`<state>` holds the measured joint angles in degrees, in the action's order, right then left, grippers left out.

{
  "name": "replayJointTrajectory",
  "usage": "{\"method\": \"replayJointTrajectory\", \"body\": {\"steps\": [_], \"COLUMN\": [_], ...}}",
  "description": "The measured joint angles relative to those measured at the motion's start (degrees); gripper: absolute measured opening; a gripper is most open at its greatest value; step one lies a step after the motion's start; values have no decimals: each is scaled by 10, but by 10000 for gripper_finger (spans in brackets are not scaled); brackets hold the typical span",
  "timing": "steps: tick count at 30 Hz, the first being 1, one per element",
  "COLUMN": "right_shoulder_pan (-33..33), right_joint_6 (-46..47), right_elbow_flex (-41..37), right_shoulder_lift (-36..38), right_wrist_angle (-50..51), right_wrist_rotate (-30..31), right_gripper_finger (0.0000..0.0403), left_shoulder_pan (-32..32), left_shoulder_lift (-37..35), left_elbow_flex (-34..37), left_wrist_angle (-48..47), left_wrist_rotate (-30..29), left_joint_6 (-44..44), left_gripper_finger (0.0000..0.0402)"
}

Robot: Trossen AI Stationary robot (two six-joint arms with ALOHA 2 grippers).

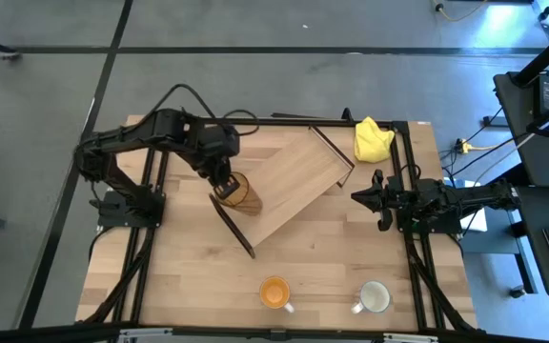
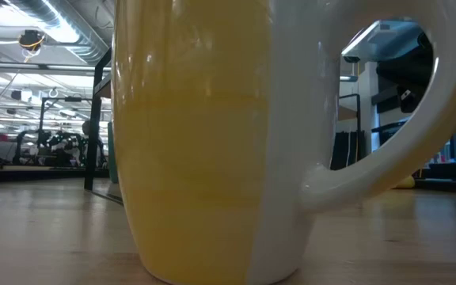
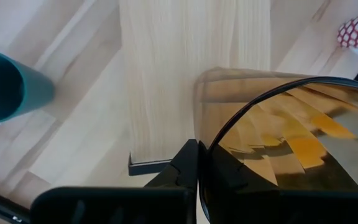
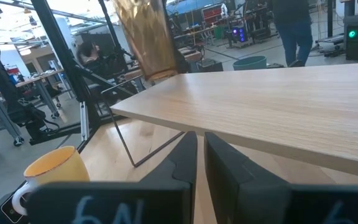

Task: Stack small to large cups/mugs on shelf
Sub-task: Put the brown cup on the shelf

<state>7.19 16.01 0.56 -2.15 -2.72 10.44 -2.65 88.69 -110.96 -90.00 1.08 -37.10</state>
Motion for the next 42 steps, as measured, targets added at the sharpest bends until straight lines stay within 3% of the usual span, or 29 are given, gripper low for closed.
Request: {"method": "replayJointTrajectory", "body": {"steps": [9,16,26,42], "right_shoulder_pan": [0,0,0,0], "right_joint_6": [0,0,0,0], "right_elbow_flex": [0,0,0,0], "right_shoulder_lift": [0,0,0,0], "right_wrist_angle": [0,0,0,0], "right_wrist_rotate": [0,0,0,0], "right_gripper_finger": [32,32,32,32], "left_shoulder_pan": [3,4,5,6], "left_shoulder_lift": [-11,-13,-13,-25], "left_elbow_flex": [4,60,58,40], "left_wrist_angle": [1,3,0,-1], "left_wrist_rotate": [1,17,15,7], "left_joint_6": [2,-1,-3,-17], "left_gripper_finger": [7,8,12,53]}}
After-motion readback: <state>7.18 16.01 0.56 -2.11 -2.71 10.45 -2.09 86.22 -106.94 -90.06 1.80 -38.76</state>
